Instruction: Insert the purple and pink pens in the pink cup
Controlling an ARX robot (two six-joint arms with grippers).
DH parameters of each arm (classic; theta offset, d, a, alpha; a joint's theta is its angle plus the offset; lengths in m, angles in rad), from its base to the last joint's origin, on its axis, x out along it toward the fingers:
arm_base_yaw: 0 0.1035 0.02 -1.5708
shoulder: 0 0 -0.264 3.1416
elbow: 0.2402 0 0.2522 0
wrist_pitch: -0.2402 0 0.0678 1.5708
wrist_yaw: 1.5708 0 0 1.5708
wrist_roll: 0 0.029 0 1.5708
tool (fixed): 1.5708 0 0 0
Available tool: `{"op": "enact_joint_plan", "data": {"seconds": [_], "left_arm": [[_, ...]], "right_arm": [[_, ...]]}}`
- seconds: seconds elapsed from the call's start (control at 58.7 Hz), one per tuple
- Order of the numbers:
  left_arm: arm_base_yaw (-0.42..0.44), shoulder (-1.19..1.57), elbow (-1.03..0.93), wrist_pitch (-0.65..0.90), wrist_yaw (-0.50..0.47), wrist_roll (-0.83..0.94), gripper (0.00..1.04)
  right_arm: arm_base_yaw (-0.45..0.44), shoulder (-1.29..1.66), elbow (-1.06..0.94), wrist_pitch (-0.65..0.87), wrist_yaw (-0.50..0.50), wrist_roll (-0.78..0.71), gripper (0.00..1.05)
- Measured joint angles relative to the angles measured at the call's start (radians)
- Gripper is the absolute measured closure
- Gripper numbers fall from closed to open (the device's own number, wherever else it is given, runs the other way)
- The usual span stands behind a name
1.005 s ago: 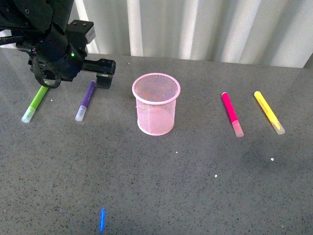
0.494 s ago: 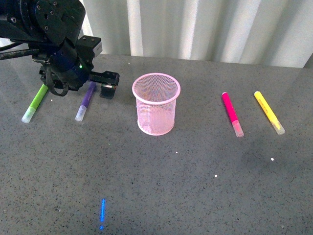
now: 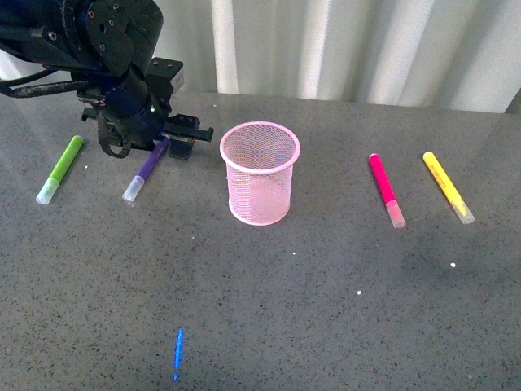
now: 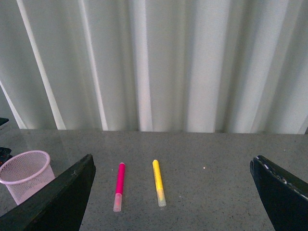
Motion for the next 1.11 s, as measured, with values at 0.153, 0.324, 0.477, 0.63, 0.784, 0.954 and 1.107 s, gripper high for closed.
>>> {"op": "enact_joint_plan", "data": {"seconds": [0.153,0.324,0.477,0.63,0.784,0.954,1.107], "left_arm": [[-0.010,-0.007,-0.024,0.010,-0.004,-0.008,0.72],[-0.014,-0.042,-0.080,0.019,-0.008,-0.011,0.92],[-0.013,-0.080,-0.139,0.063,-0.027,-0.019,0.92],[-0.011,-0.157,-0.231,0.185,-0.085,0.000,0.92],[-0.020,-0.305,-0.354,0.441,-0.137,0.030,0.92],[-0.090,-0.459,-0.524,0.868,-0.203,-0.023,0.92],[-0.284,-0.451,-0.667,1.194,-0.338,-0.265,0.92]], "right_arm": [[0.000,0.000,0.000,0.000,0.000,0.000,0.07],[0.000,0.000,0.000,0.000,0.000,0.000,0.07],[0.000,0.000,0.000,0.000,0.000,0.000,0.07],[0.000,0.000,0.000,0.000,0.000,0.000,0.07],[0.000,0.000,0.000,0.000,0.000,0.000,0.07],[0.000,0.000,0.000,0.000,0.000,0.000,0.07],[0.000,0.000,0.000,0.000,0.000,0.000,0.07]]}}
